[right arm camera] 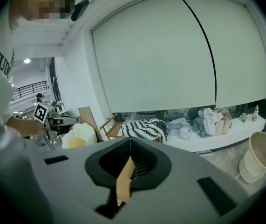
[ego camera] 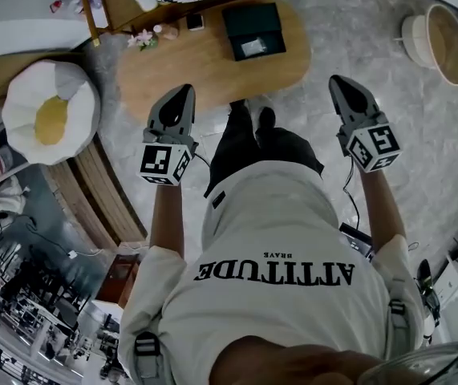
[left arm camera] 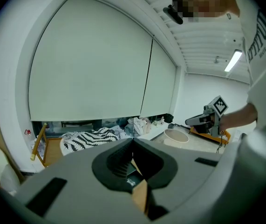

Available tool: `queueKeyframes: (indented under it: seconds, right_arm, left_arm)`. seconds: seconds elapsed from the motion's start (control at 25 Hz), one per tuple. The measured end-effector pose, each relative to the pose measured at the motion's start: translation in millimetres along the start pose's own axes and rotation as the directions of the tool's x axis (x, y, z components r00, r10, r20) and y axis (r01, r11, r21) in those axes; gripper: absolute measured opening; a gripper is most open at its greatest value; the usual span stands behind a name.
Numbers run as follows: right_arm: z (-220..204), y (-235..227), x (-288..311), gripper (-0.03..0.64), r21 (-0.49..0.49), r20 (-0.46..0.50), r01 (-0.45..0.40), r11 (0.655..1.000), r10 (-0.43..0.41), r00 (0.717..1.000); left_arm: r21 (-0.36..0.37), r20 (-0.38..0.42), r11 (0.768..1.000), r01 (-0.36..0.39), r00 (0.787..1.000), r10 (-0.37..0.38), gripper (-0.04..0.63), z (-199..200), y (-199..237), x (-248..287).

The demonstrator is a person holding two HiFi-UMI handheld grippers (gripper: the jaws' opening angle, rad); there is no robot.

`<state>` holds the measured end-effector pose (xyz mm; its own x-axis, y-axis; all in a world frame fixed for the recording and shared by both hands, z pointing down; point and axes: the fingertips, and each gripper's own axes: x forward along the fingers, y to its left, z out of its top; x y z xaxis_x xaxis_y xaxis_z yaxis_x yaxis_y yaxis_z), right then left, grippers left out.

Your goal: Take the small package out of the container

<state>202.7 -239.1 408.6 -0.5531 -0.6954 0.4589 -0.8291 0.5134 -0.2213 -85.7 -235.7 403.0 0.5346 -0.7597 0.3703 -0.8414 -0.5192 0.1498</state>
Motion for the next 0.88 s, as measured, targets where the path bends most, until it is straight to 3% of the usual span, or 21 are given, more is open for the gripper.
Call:
queueKeyframes:
  seconds: [0.36, 0.52, 0.88]
  right_arm:
    - [-26.6, 4.4, 47.4, 0.021, 0.004, -0.099, 0.010, 1.000, -0.009, 0.995]
    - [-54.0, 6.4, 68.7, 0.021, 0.029, -0.146, 0.028, 0.999, -0.024, 0.989]
    - [-98.5, -1.0, 116.4, 0.023, 0.041, -0.227, 0.022, 0.999, -0.012, 0.974]
  left_arm:
    - [-0.026, -0.036, 0.998, 0.065, 0.997, -0.065, 0.021, -31.3, 43.7, 38.0]
    - [0.015, -0.088, 0.996, 0.082, 0.993, -0.081, 0.021, -62.6, 54.0, 57.4]
    - [0.022, -0.150, 0.983, 0.183, 0.973, -0.178, 0.021, -111.9, 60.0, 111.2]
